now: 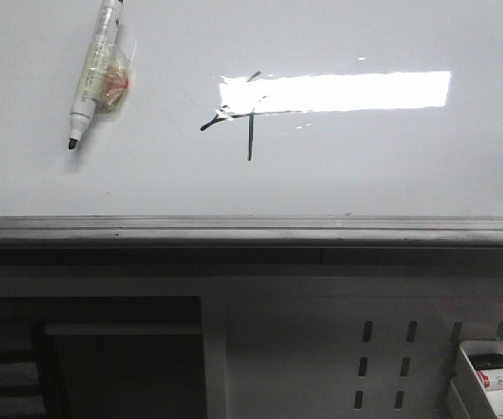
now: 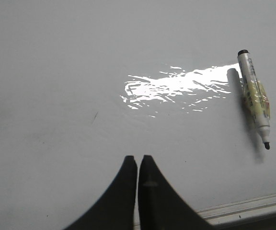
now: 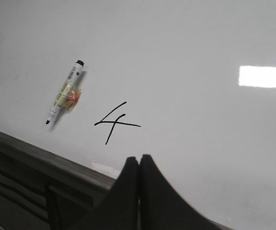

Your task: Write number 4 on whiteboard

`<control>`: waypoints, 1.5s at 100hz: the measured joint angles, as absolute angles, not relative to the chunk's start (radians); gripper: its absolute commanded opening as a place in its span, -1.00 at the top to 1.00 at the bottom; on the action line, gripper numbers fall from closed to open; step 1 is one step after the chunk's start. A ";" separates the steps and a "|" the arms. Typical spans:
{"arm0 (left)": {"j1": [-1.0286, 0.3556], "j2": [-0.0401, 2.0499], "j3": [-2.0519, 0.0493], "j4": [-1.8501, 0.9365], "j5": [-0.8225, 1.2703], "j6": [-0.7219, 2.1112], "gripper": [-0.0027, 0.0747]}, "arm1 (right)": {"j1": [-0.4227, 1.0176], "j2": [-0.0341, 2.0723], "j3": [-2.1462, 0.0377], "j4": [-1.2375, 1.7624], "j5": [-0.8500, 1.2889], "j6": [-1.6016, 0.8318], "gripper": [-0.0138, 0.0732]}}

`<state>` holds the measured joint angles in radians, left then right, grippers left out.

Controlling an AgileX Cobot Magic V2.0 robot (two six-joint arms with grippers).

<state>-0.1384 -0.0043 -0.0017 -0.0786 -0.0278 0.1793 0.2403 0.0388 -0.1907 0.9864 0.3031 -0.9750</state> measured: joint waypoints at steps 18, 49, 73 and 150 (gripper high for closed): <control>-0.138 -0.004 -0.002 -0.116 -0.018 0.178 0.98 | 0.240 0.039 -0.191 0.986 0.303 -0.975 0.81; -0.138 -0.004 -0.002 -0.120 -0.015 0.177 0.98 | 0.240 0.039 -0.191 0.986 0.303 -0.975 0.81; -0.138 -0.004 -0.002 -0.121 -0.013 0.175 0.98 | 0.240 0.039 -0.191 0.986 0.303 -0.975 0.81; -0.138 -0.004 -0.002 -0.122 -0.013 0.173 0.98 | 0.101 0.039 -0.024 0.065 0.079 -0.242 0.81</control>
